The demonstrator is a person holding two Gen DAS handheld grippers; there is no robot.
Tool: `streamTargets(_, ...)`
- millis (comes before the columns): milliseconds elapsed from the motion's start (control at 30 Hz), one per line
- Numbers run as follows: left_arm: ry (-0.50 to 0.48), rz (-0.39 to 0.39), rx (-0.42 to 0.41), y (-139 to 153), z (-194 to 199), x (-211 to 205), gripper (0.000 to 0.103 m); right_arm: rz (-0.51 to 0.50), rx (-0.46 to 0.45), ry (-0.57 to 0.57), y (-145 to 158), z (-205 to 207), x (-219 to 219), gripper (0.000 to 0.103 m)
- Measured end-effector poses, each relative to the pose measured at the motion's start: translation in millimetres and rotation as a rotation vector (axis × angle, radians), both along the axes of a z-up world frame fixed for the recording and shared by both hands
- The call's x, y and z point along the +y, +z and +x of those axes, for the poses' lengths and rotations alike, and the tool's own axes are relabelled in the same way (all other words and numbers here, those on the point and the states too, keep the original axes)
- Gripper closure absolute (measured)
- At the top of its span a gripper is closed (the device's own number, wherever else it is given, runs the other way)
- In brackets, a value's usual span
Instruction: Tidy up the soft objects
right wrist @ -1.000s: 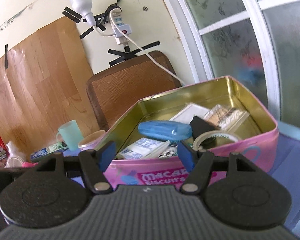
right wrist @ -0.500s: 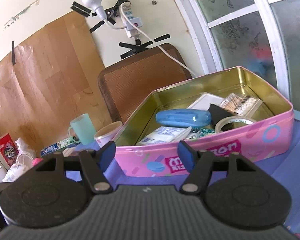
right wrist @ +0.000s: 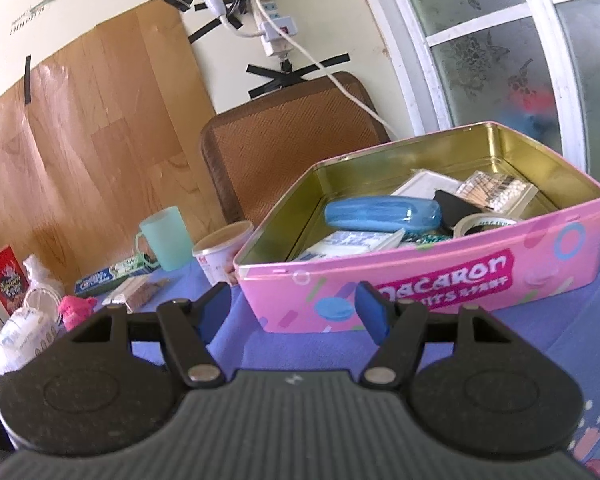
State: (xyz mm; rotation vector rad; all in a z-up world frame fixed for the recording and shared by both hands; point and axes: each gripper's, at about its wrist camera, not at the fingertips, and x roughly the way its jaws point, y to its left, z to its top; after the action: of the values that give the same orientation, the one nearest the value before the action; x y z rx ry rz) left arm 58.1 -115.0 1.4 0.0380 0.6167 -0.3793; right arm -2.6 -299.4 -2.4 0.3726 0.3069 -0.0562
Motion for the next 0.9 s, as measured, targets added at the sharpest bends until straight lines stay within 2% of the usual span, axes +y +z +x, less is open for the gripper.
streamTargets(300, -0.016, 0.000, -0.046, 0.9, -9.1, -1.1, 0.024, -0.012, -0.008, 0.001, -0.7, 0.4, 4.5, 0.032)
streamTargets(467, -0.019, 0.005, -0.071, 2.3, -13.8, -1.7, 0.020, -0.014, -0.003, 0.012, -2.2, 0.8, 8.4, 0.032)
streamTargets(900, -0.022, 0.003, -0.082, 3.6, -16.3, -1.3, 0.019, -0.002, -0.003, 0.007, -3.4, -1.1, 6.2, 0.032)
